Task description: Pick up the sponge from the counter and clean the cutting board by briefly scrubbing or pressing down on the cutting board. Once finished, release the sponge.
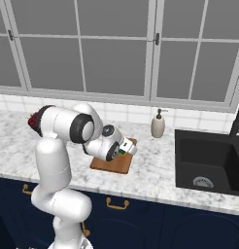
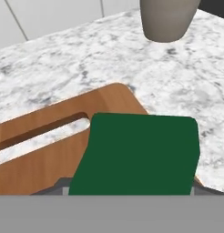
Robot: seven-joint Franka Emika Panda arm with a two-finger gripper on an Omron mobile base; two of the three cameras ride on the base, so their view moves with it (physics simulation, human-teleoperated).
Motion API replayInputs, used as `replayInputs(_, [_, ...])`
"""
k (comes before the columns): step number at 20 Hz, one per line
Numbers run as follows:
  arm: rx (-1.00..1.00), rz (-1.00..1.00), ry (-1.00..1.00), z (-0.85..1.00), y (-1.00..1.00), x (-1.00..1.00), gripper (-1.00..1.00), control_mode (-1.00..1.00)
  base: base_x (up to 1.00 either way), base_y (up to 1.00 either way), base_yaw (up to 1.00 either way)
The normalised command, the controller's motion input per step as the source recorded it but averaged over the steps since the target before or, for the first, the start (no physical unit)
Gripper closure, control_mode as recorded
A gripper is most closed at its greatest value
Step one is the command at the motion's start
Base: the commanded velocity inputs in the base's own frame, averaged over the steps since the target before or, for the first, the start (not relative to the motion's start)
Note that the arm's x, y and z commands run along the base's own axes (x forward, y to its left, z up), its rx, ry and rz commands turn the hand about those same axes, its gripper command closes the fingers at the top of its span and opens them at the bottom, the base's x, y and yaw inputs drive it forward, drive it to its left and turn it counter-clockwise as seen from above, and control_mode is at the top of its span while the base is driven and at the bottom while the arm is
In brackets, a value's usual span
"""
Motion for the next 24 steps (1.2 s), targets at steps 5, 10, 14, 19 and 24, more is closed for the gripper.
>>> replayInputs(5, [0.0, 0.0, -0.02, 0.0, 0.49, 0.24, 1.0, -1.0, 0.0, 0.0, 0.0])
replayInputs(10, [0.02, 0.0, 0.0, 0.0, 0.49, 0.12, 1.0, -1.0, 0.0, 0.0, 0.0])
replayInputs(14, [0.01, 0.0, 0.06, -0.21, 0.17, -0.36, 1.0, -1.0, 0.0, 0.0, 0.0])
replayInputs(19, [0.0, 0.0, 0.11, -0.3, 0.23, -0.54, 1.0, -1.0, 0.0, 0.0, 0.0])
replayInputs(24, [0.0, 0.0, 0.06, -0.21, 0.2, -0.83, 1.0, -1.0, 0.0, 0.0, 0.0])
